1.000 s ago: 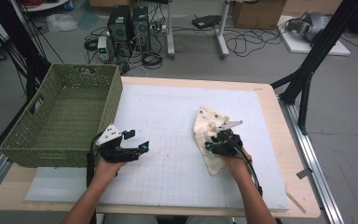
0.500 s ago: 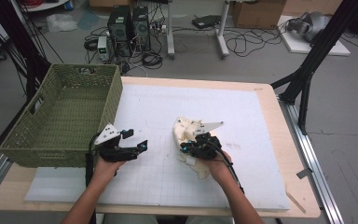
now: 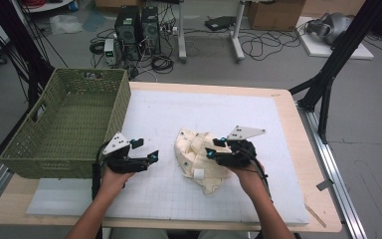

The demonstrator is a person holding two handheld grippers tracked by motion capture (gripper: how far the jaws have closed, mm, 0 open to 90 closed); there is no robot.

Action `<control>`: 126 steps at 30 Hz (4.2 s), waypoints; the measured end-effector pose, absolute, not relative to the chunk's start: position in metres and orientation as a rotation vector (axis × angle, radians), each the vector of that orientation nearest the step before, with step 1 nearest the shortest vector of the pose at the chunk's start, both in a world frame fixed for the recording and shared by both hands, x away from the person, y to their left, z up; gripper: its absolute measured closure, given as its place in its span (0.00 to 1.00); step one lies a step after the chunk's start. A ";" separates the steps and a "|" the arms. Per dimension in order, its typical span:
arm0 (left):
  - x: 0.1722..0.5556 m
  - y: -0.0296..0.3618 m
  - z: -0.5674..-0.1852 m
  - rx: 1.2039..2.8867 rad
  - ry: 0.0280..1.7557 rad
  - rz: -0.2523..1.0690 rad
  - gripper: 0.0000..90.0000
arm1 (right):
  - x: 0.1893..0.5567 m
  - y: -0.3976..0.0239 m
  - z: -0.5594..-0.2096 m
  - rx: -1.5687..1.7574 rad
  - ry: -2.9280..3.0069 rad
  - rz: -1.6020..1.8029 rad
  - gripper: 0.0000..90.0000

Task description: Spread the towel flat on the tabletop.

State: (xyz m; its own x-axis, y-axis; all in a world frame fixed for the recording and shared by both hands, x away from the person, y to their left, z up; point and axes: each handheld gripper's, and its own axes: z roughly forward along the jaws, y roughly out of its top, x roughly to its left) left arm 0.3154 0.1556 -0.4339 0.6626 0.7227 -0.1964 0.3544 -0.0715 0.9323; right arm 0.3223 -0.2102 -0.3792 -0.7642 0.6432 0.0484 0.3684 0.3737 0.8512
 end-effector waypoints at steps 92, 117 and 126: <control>0.309 0.121 -0.442 1.957 0.827 0.271 0.91 | 0.340 -0.254 -0.387 1.108 2.171 1.273 0.65; 0.305 0.113 -0.446 1.974 0.769 0.194 0.93 | 0.318 -0.297 -0.415 1.292 2.165 0.899 0.96; 0.323 0.120 -0.435 1.836 0.878 0.208 0.51 | 0.312 -0.323 -0.418 1.364 2.053 1.002 0.72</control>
